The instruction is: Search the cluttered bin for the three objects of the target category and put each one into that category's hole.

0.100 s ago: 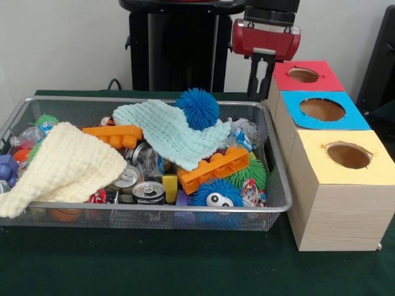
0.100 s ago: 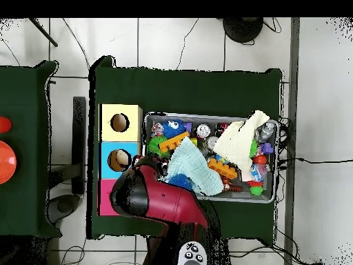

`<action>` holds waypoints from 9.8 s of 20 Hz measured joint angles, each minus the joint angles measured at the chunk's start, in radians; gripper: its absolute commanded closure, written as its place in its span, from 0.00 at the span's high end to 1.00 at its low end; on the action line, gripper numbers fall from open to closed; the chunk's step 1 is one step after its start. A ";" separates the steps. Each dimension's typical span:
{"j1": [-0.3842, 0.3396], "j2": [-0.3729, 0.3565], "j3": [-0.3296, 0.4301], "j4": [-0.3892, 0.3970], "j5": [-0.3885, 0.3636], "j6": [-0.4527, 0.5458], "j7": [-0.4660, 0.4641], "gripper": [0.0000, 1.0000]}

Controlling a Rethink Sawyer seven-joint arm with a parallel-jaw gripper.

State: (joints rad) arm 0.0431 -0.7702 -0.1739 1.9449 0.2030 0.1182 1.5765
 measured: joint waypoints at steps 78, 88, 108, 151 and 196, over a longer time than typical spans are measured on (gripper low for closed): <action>-0.014 0.257 0.045 0.006 0.001 -0.311 0.000 1.00; 0.007 0.265 0.024 0.006 0.002 -0.285 0.000 1.00; 0.007 0.269 0.008 0.006 0.001 -0.260 0.000 1.00; 0.062 0.141 -0.055 0.007 0.018 -0.034 0.000 0.00; 0.285 0.029 -0.173 -0.067 0.122 0.274 0.069 0.00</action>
State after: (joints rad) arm 0.3284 -0.7413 -0.3473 1.8783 0.3251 0.3921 1.6450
